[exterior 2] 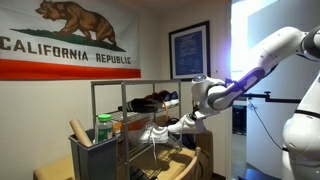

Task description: Put the right side of the white shoe on the top shelf of the shoe rack

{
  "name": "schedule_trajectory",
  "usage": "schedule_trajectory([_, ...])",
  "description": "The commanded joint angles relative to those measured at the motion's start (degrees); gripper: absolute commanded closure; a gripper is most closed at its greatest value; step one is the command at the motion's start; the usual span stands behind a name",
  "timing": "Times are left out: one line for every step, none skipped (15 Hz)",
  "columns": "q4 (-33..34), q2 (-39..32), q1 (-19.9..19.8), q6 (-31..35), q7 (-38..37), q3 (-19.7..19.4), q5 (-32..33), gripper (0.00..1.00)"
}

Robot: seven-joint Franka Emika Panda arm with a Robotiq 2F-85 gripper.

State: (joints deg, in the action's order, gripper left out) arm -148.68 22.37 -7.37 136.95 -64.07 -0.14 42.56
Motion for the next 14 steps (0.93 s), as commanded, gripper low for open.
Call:
schedule_trajectory([-1.34, 6.20, 0.15, -3.89, 3.47, 1.71, -2.39, 0.93])
schedule_trajectory([-1.51, 7.22, 0.44, -4.64, 4.70, 1.86, -3.41, 0.93])
schedule_trajectory([-1.52, 8.14, 0.60, -5.65, 5.87, 2.17, -4.19, 0.93])
schedule_trajectory([-1.34, 9.26, 0.93, -7.26, 7.59, 2.42, -5.36, 0.93])
schedule_trajectory([-0.99, 10.15, 1.18, -8.96, 9.36, 2.75, -6.65, 0.93])
schedule_trajectory([-0.51, 11.18, 1.24, -10.95, 11.19, 3.24, -7.73, 0.93])
schedule_trajectory([0.04, 12.07, 1.11, -13.00, 12.55, 3.87, -8.53, 0.93])
schedule_trajectory([0.76, 13.04, 1.21, -15.08, 14.17, 4.28, -9.33, 0.93])
schedule_trajectory([1.62, 13.89, 1.21, -17.18, 15.59, 4.78, -9.88, 0.93])
schedule_trajectory([2.73, 14.61, 1.16, -19.24, 17.03, 5.32, -10.37, 0.93])
schedule_trajectory([3.92, 15.12, 0.96, -21.08, 17.82, 6.04, -10.31, 0.93])
schedule_trajectory([5.24, 15.65, 1.02, -22.73, 19.01, 6.50, -10.45, 0.93])
schedule_trajectory([6.70, 15.98, 1.02, -24.05, 19.87, 6.96, -10.25, 0.93])
schedule_trajectory([8.16, 16.09, 1.06, -25.20, 20.82, 7.29, -10.18, 0.93])
